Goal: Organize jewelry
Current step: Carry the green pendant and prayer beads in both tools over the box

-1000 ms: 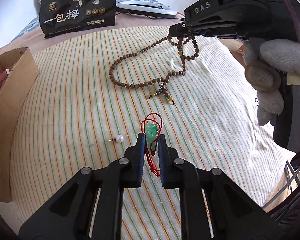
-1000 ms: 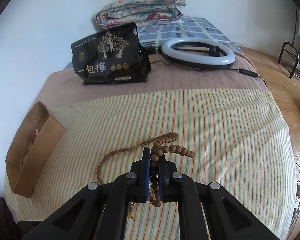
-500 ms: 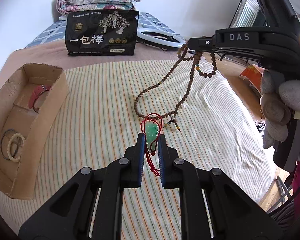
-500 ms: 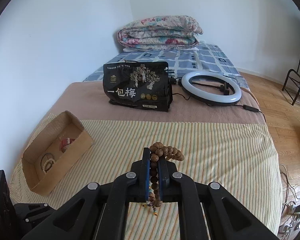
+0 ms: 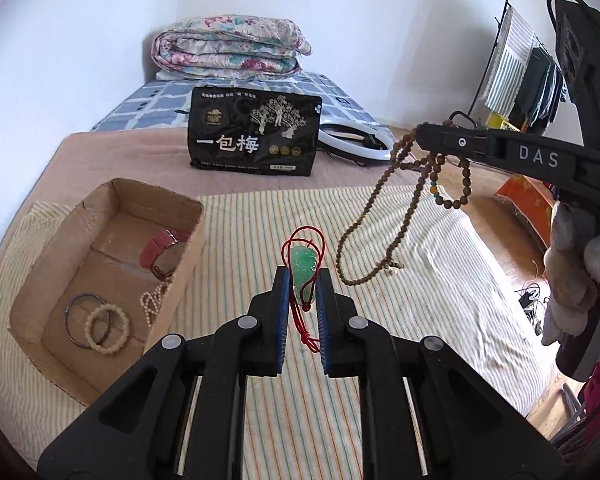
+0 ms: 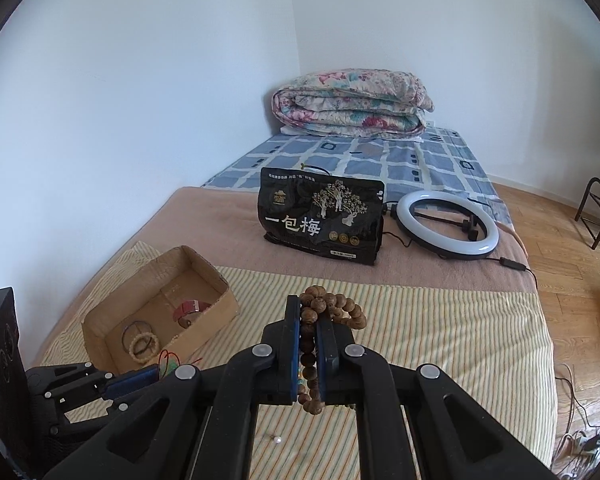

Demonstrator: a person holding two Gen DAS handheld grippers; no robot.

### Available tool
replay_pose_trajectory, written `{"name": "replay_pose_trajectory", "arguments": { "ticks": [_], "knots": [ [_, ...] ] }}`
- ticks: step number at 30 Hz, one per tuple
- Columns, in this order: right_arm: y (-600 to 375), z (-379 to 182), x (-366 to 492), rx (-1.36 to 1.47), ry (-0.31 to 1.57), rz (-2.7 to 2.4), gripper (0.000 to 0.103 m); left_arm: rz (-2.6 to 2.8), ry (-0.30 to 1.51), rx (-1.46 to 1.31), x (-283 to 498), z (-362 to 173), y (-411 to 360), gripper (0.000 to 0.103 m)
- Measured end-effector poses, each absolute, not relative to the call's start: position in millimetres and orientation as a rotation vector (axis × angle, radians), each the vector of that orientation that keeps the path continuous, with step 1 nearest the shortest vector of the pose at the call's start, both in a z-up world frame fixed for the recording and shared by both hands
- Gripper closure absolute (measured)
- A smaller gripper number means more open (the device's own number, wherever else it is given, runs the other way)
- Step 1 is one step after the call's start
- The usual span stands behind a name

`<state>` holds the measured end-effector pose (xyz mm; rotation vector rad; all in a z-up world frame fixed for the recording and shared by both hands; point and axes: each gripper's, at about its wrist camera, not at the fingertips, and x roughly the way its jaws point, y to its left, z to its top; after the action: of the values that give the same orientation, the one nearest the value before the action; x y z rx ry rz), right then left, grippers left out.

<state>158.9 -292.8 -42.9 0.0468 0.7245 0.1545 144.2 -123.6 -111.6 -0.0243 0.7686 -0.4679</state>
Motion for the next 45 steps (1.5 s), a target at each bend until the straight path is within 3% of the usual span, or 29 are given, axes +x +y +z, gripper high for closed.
{"name": "replay_pose_trajectory", "arguments": {
  "ticks": [18,34,45],
  "knots": [
    [-212.3,-5.3,164.0,0.037,0.630,0.287,0.099,-0.327,0.663,-0.062,156.3,-74.0,-48.9,0.092],
    [-147.6,5.8,186.9,0.067,0.570,0.401,0.099,-0.155,0.724,-0.129,182.4,-91.4,24.6,0.092],
    [-114.7,-28.7,211.2,0.073,0.633,0.455,0.099,-0.136,0.764,-0.098,186.3,-104.1,28.8,0.092]
  ]
}}
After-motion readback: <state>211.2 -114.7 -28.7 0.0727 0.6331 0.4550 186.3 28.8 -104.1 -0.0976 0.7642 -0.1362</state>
